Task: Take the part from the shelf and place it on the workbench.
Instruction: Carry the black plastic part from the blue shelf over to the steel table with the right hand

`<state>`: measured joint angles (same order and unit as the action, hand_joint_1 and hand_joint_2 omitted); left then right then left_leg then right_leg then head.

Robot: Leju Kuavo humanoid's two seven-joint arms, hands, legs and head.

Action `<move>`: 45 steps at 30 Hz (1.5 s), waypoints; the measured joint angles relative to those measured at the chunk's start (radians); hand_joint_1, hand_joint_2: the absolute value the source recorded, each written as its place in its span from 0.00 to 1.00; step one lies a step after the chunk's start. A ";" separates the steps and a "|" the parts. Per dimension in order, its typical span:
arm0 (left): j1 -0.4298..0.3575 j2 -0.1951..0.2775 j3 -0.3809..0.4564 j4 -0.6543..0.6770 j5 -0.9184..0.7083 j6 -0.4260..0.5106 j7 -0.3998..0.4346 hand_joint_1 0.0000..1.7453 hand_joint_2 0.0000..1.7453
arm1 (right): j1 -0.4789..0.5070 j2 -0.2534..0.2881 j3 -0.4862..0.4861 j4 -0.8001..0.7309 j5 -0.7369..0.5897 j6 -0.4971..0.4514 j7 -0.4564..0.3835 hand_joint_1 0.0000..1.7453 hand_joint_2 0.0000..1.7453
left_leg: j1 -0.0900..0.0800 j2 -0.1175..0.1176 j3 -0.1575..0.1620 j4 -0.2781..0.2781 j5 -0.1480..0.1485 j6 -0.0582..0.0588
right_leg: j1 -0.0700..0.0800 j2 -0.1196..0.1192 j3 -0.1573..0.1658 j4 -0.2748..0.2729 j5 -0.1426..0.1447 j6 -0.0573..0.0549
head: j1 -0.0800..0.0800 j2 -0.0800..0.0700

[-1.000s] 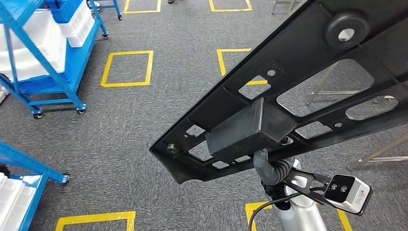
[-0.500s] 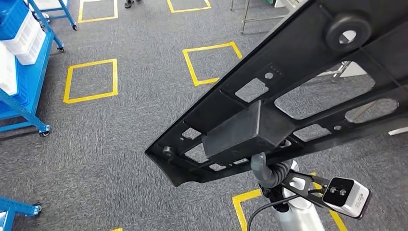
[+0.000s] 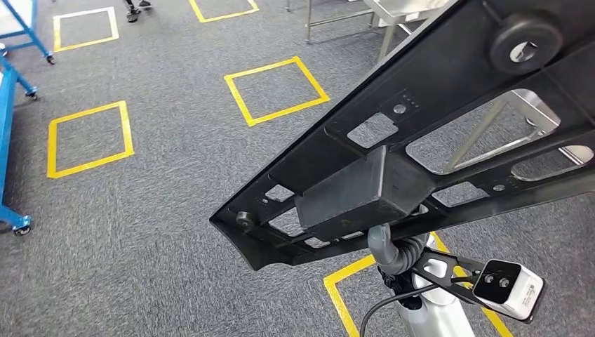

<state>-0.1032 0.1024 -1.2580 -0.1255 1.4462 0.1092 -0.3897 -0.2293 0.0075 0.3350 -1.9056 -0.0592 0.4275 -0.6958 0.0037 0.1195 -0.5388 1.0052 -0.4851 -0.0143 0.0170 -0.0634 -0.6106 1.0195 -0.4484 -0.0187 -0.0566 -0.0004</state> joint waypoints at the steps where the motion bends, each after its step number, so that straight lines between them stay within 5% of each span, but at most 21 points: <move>1: -0.002 0.000 0.000 0.000 0.000 -0.001 -0.001 0.00 1.00 | 0.000 0.000 -0.001 0.000 -0.001 0.000 0.000 1.00 1.00 | 0.002 -0.004 0.002 0.004 -0.007 -0.005 | -0.002 0.013 0.002 -0.005 0.003 -0.005 | 0.000 0.000; 3: -0.005 0.000 -0.002 0.000 0.000 -0.004 -0.005 0.00 1.00 | -0.001 0.000 -0.003 0.000 -0.004 0.001 0.000 1.00 1.00 | 0.006 -0.048 -0.019 0.063 -0.047 -0.014 | -0.009 0.037 0.009 -0.013 0.008 -0.017 | 0.000 0.000; 5: -0.002 0.000 -0.002 0.000 0.000 -0.005 -0.007 0.00 1.00 | -0.003 0.001 -0.004 0.003 -0.006 0.000 0.000 1.00 1.00 | 0.008 -0.099 -0.083 0.196 -0.110 -0.018 | -0.011 0.062 0.011 -0.015 0.008 -0.023 | 0.000 0.000; 7: 0.003 0.001 -0.003 0.000 0.000 -0.004 -0.007 0.00 1.00 | -0.003 0.001 -0.004 0.008 -0.008 -0.008 0.000 1.00 1.00 | 0.008 -0.110 -0.136 0.289 -0.128 -0.019 | -0.010 0.093 0.012 -0.013 0.008 -0.025 | 0.000 0.000; 9: 0.003 0.001 -0.003 0.000 0.000 -0.003 -0.007 0.00 1.00 | -0.003 0.002 -0.005 0.011 -0.014 -0.020 0.000 1.00 1.00 | 0.008 -0.115 -0.122 0.235 -0.071 -0.016 | -0.010 0.122 0.015 -0.011 0.007 -0.023 | 0.000 0.000; 11: 0.002 0.001 -0.003 0.000 0.000 -0.002 -0.007 0.00 1.00 | -0.003 0.005 -0.005 0.012 -0.020 -0.031 0.000 1.00 1.00 | 0.010 -0.153 -0.068 0.097 0.001 -0.010 | -0.010 0.147 0.016 -0.005 0.003 -0.018 | 0.000 0.000; 14: 0.002 0.002 -0.003 0.000 0.000 0.000 -0.006 0.00 1.00 | -0.002 0.008 -0.006 0.013 -0.031 -0.038 0.000 1.00 1.00 | 0.009 -0.195 -0.033 0.011 0.022 0.001 | -0.015 0.180 0.005 0.000 0.004 -0.001 | 0.000 0.000; 15: 0.001 0.001 -0.003 0.000 0.000 0.001 -0.006 0.00 1.00 | -0.002 0.008 -0.006 0.013 -0.034 -0.039 0.000 1.00 1.00 | 0.009 -0.185 -0.031 0.007 0.024 0.006 | -0.017 0.190 0.002 -0.001 0.007 0.006 | 0.000 0.000; 17: -0.004 0.001 -0.002 0.000 0.000 0.002 -0.007 0.00 1.00 | -0.003 0.009 -0.008 0.014 -0.038 -0.041 0.000 1.00 1.00 | 0.011 -0.163 -0.027 -0.004 0.031 0.019 | -0.015 0.159 -0.007 0.015 -0.005 0.016 | 0.000 0.000; 20: -0.003 0.001 -0.002 0.000 0.000 0.002 -0.007 0.00 1.00 | -0.010 0.010 -0.009 0.021 -0.045 -0.043 0.000 1.00 1.00 | 0.011 -0.126 -0.023 -0.012 0.033 0.031 | -0.017 0.081 -0.082 0.170 -0.088 0.028 | 0.000 0.000; 22: 0.000 0.000 -0.002 0.000 0.000 0.002 -0.007 0.00 1.00 | -0.011 0.010 -0.009 0.029 -0.051 -0.044 0.000 1.00 1.00 | 0.010 -0.101 -0.023 -0.011 0.030 0.032 | -0.024 0.073 -0.134 0.271 -0.119 0.034 | 0.000 0.000; 23: 0.000 0.000 -0.002 0.000 0.000 0.002 -0.007 0.00 1.00 | -0.011 0.010 -0.009 0.033 -0.054 -0.043 0.000 1.00 1.00 | 0.010 -0.089 -0.022 -0.011 0.028 0.031 | -0.026 0.070 -0.135 0.272 -0.108 0.036 | 0.000 0.000; 26: -0.001 -0.002 -0.002 0.000 0.000 0.009 -0.006 0.00 1.00 | -0.012 0.010 -0.010 0.041 -0.062 -0.039 0.000 1.00 1.00 | 0.008 -0.057 -0.013 -0.010 0.020 0.022 | -0.024 0.024 -0.036 0.087 -0.020 0.031 | 0.000 0.000; 28: -0.001 -0.002 -0.002 0.000 0.000 0.016 -0.003 0.00 1.00 | -0.014 0.011 -0.010 0.043 -0.066 -0.037 0.000 1.00 1.00 | 0.004 -0.040 -0.007 -0.009 0.014 0.012 | -0.015 -0.004 0.008 0.000 0.003 0.021 | 0.000 0.000; 31: -0.003 -0.003 -0.002 0.000 0.000 0.022 0.006 0.00 1.00 | -0.014 0.012 -0.010 0.046 -0.069 -0.035 0.000 1.00 1.00 | 0.004 -0.023 0.000 -0.008 0.005 -0.005 | -0.012 0.020 0.010 -0.012 0.003 0.007 | 0.000 0.000; 33: -0.005 -0.004 -0.002 0.000 0.000 0.025 0.008 0.00 1.00 | -0.016 0.014 -0.010 0.048 -0.070 -0.035 0.000 1.00 1.00 | 0.009 -0.057 -0.013 0.034 -0.025 -0.015 | -0.017 0.040 0.014 -0.019 0.007 -0.006 | 0.000 0.000; 36: 0.002 -0.004 -0.001 0.000 0.000 0.027 0.011 0.00 1.00 | -0.018 0.018 -0.009 0.053 -0.071 -0.033 0.000 1.00 1.00 | 0.012 -0.107 -0.103 0.220 -0.113 -0.022 | -0.019 0.073 0.017 -0.021 0.008 -0.015 | 0.000 0.000; 38: 0.006 -0.005 0.001 0.000 0.000 0.029 0.014 0.00 1.00 | -0.016 0.018 -0.009 0.058 -0.072 -0.033 0.000 1.00 1.00 | 0.012 -0.111 -0.142 0.283 -0.114 -0.024 | -0.018 0.101 0.018 -0.020 0.008 -0.015 | 0.000 0.000; 40: 0.006 -0.005 0.002 0.000 0.000 0.030 0.017 0.00 1.00 | -0.016 0.018 -0.009 0.063 -0.073 -0.033 0.000 1.00 1.00 | 0.014 -0.122 -0.113 0.197 -0.044 -0.021 | -0.019 0.128 0.021 -0.017 0.006 -0.013 | 0.000 0.000; 42: 0.007 -0.004 0.003 0.001 0.000 0.032 0.018 0.00 1.00 | -0.016 0.019 -0.009 0.065 -0.073 -0.032 0.000 1.00 1.00 | 0.017 -0.165 -0.059 0.065 0.015 -0.015 | -0.019 0.153 0.019 -0.010 0.003 -0.006 | 0.000 0.000; 45: 0.007 -0.004 0.003 0.001 0.000 0.036 0.024 0.00 1.00 | -0.012 0.022 -0.010 0.067 -0.073 -0.026 0.000 1.00 1.00 | 0.016 -0.184 -0.034 0.005 0.023 -0.003 | -0.022 0.186 0.008 -0.007 0.006 0.011 | 0.000 0.000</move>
<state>-0.0966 0.0981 -1.2547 -0.1247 1.4462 0.1451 -0.3658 -0.2412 0.0292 0.3247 -1.8386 -0.1319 0.4012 -0.6953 0.0195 -0.0640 -0.5724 1.0101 -0.4619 -0.0171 -0.0046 0.1222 -0.6028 1.0126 -0.4427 -0.0072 -0.0566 -0.0004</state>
